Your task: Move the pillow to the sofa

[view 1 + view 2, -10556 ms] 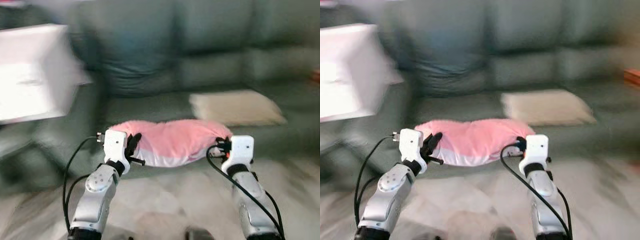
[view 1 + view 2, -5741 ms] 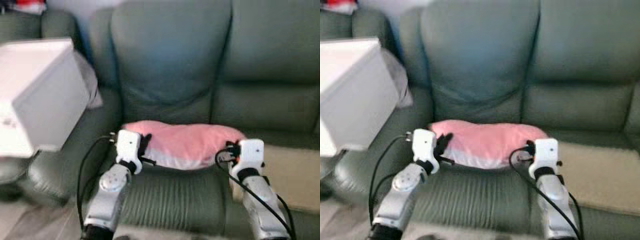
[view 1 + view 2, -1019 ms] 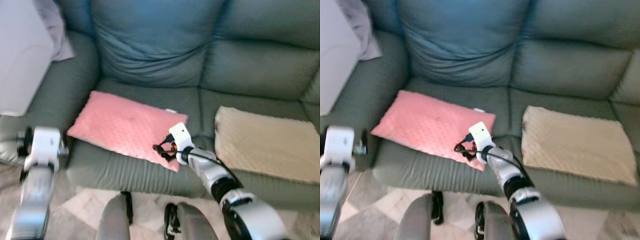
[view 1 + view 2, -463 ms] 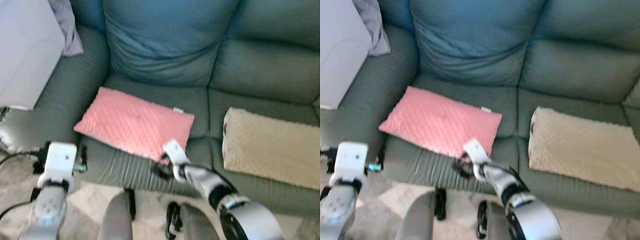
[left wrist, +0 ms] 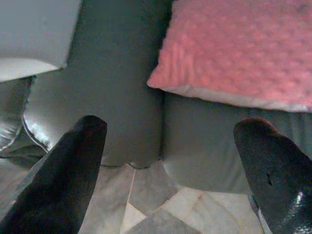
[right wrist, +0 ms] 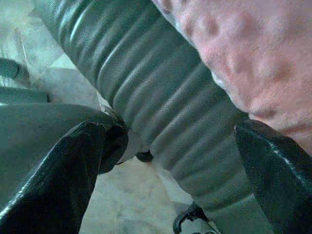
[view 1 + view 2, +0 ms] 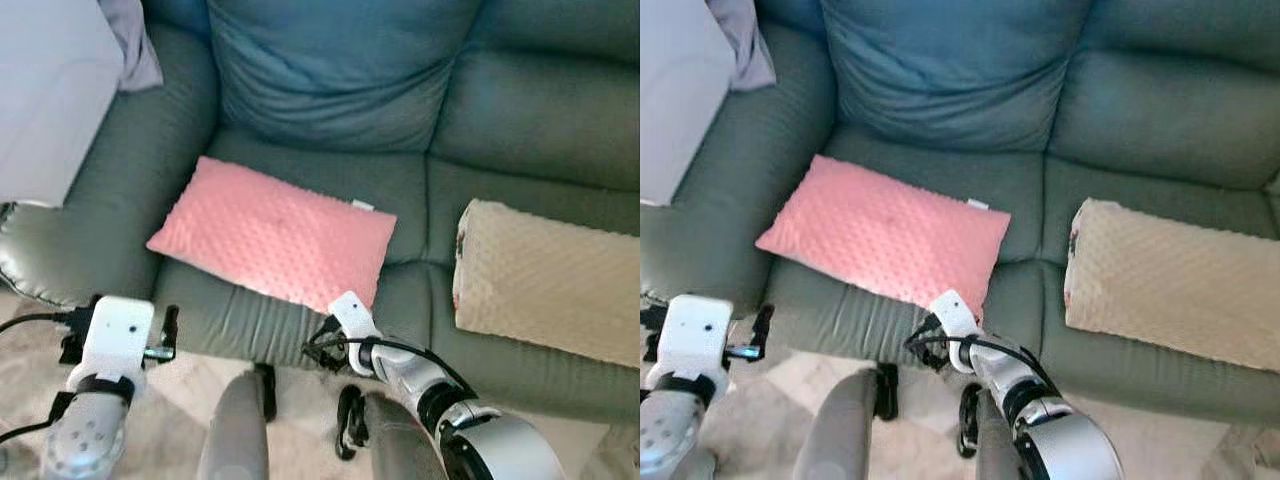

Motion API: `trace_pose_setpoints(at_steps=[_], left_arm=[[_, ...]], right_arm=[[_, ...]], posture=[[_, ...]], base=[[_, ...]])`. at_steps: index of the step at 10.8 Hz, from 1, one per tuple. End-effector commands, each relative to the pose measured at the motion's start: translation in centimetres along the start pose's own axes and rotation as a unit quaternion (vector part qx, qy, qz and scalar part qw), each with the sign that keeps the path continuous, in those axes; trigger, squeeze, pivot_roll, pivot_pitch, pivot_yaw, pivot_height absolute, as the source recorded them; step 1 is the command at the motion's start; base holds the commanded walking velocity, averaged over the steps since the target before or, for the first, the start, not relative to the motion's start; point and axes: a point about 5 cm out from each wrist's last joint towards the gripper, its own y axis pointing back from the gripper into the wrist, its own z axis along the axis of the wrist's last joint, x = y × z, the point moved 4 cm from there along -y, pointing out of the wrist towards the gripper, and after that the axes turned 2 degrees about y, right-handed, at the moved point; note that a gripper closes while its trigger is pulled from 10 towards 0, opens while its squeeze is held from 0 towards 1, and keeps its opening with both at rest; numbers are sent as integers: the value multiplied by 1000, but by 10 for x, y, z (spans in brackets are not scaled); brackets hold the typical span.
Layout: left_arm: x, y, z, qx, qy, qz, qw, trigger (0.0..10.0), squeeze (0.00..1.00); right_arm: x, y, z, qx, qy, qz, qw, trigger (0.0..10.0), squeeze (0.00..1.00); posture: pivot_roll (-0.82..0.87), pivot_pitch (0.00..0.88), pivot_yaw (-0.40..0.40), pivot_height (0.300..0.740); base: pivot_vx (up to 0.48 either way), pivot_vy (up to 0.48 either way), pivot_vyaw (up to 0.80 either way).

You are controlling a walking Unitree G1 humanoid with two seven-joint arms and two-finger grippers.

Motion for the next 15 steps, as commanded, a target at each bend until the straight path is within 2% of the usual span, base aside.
trace_pose_setpoints(at_steps=[1, 3, 6, 7, 8, 9, 10, 11, 12, 13, 14, 15], left_arm=[[2, 9, -6, 20, -9, -7, 1000, 10000, 0], [-3, 10, -6, 28, -8, -18, 999, 10000, 0], [-3, 9, -5, 34, -11, -23, 999, 10000, 0], [-2, 9, -6, 38, -13, -21, 999, 10000, 0], [-2, 9, -7, 39, -13, -21, 999, 10000, 0], [-2, 8, -7, 40, -14, -21, 999, 10000, 0], [-3, 8, -8, 41, -13, -23, 999, 10000, 0], [-4, 6, -8, 40, -13, -26, 999, 10000, 0], [-5, 3, -7, 40, -12, -26, 999, 10000, 0], [-6, 1, -7, 39, -11, -26, 999, 10000, 0], [-6, 0, -7, 38, -11, -26, 999, 10000, 0], [-7, -1, -7, 39, -9, -27, 999, 10000, 0]], right_arm=[[3, 1, -11, 4, -25, -7, 1000, 10000, 0], [0, 2, -10, -5, -23, -15, 1000, 10000, 0], [-3, 5, -14, -8, -27, -25, 999, 10000, 0], [-15, 8, -10, -16, -7, -63, 998, 10000, 0], [-26, 11, -9, -17, -11, -96, 995, 10000, 0], [-37, 14, -8, -21, -32, -130, 991, 10000, 0], [-39, 15, -8, -21, -56, -136, 989, 10000, 0], [-43, 16, -4, -22, -35, -154, 987, 10000, 0], [-59, 22, -1, -22, -7, -211, 977, 10000, 0], [-75, 30, 1, -36, -52, -242, 968, 10000, 0], [-77, 32, 3, -42, -53, -243, 968, 10000, 0], [-87, 38, -2, -31, -43, -267, 962, 10000, 0]], posture=[[273, 435, 9, 740], [266, 444, 13, 740], [266, 448, 16, 696], [268, 445, 13, 696], [265, 444, 14, 696], [262, 442, 13, 696], [260, 439, 13, 696], [252, 434, 15, 696], [248, 430, 15, 696], [248, 428, 15, 696], [247, 422, 16, 696], [247, 421, 18, 696]], base=[[0, 0, 0], [0, 0, 0], [0, 0, 0], [0, 0, 0], [0, 0, 0], [0, 0, 0], [0, 0, 0], [0, 0, 0], [0, 0, 0], [0, 0, 0], [0, 0, 0], [0, 0, 0]])
